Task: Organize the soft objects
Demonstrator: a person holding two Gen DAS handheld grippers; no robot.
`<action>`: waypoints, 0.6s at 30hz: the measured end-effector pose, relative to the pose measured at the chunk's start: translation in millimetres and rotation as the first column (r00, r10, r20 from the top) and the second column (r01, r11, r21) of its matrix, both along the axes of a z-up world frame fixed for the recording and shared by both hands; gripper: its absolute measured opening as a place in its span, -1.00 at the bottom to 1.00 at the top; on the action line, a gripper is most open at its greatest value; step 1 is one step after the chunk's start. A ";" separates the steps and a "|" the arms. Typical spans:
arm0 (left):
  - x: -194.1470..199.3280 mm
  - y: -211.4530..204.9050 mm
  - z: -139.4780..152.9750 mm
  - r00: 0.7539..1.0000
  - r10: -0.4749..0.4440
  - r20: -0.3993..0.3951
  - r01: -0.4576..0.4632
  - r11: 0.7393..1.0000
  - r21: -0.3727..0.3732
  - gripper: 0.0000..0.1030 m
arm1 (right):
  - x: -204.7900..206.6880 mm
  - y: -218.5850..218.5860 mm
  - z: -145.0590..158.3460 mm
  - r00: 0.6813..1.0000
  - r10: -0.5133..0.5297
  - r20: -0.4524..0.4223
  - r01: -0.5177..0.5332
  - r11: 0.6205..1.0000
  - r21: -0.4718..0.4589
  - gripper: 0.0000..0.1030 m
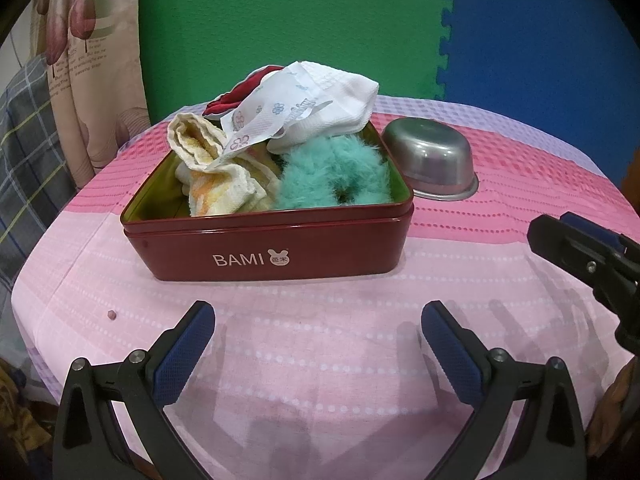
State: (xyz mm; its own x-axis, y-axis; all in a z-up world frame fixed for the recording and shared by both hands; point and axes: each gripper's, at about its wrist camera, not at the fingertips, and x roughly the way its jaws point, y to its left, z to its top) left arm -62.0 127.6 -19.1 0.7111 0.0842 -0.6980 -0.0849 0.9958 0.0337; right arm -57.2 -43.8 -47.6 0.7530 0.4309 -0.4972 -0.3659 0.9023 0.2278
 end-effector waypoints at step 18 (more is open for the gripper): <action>1.6 0.4 -1.1 1.000 0.005 -0.016 -0.005 1.000 0.008 0.98 | -0.6 -0.4 -0.6 1.000 0.008 0.001 -0.008 1.000 -0.003 0.50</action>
